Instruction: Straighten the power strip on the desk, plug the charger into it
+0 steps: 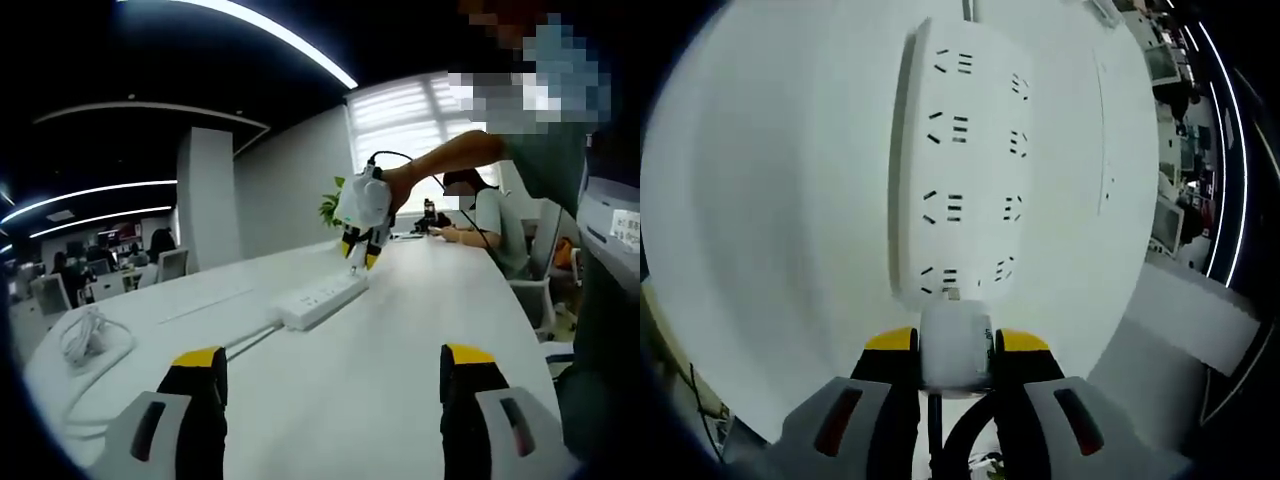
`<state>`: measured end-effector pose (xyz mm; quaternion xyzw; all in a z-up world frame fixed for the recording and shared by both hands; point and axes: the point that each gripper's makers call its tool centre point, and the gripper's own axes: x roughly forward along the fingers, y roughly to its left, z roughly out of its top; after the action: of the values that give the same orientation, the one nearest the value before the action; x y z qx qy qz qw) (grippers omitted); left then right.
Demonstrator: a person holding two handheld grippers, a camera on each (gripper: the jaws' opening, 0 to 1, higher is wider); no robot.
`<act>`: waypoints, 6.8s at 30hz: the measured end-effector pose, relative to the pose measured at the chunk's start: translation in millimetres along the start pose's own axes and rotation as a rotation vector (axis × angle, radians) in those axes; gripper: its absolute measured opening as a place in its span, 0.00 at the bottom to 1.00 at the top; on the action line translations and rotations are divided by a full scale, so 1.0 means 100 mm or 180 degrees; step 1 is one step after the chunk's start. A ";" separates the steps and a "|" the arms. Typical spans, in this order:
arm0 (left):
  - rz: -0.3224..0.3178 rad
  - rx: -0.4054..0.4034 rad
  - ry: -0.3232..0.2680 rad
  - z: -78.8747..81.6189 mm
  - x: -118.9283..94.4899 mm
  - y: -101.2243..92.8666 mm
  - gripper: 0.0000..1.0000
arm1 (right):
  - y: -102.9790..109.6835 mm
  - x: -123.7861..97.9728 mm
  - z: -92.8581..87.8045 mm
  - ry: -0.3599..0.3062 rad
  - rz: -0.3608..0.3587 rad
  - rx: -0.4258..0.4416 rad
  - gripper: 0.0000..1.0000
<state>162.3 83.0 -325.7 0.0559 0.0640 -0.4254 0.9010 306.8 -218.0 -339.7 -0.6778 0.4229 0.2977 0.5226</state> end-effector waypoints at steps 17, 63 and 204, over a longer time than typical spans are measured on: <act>0.0003 -0.0021 -0.0019 0.00 -0.08 -0.01 0.90 | 0.06 0.01 0.15 0.0151 0.0076 -0.0143 0.24; 0.0008 0.0019 0.0100 -0.08 0.03 -0.06 0.93 | 0.08 0.05 0.33 -0.0002 0.0161 -0.0253 0.28; -0.0052 -0.0078 0.0274 -0.18 0.12 -0.12 0.99 | -0.13 -0.20 0.28 -0.2775 -0.0242 0.1314 0.39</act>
<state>159.1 68.9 -345.5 0.0626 0.1084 -0.4291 0.8945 310.2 -184.5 -324.7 -0.3870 0.1897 0.4446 0.7852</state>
